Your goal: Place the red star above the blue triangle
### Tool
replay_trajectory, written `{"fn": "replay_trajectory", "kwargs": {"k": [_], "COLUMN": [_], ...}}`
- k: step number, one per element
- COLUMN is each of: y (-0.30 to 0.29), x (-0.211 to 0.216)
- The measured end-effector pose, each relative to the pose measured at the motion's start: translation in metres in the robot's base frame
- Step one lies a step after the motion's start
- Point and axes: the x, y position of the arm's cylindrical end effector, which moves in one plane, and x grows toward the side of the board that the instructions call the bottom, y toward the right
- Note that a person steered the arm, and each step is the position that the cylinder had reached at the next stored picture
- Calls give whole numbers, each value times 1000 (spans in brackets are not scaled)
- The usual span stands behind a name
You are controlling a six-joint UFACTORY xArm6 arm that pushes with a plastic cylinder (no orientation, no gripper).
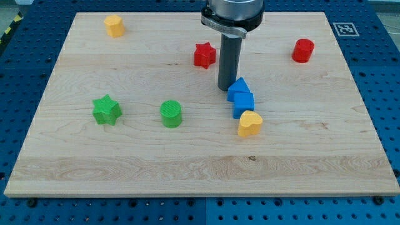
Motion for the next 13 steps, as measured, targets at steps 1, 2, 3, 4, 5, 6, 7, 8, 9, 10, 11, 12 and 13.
{"fn": "replay_trajectory", "kwargs": {"k": [1,2,3,4,5,6,7,8,9,10,11,12,13], "y": [-1,-39,-48,-51,-85,-117,-139,-120,-103,-103,-89,-68,-53], "x": [0,-7,-9,-9,-27,-49,-86,-118,-132,-128,-113,-107,-96]}}
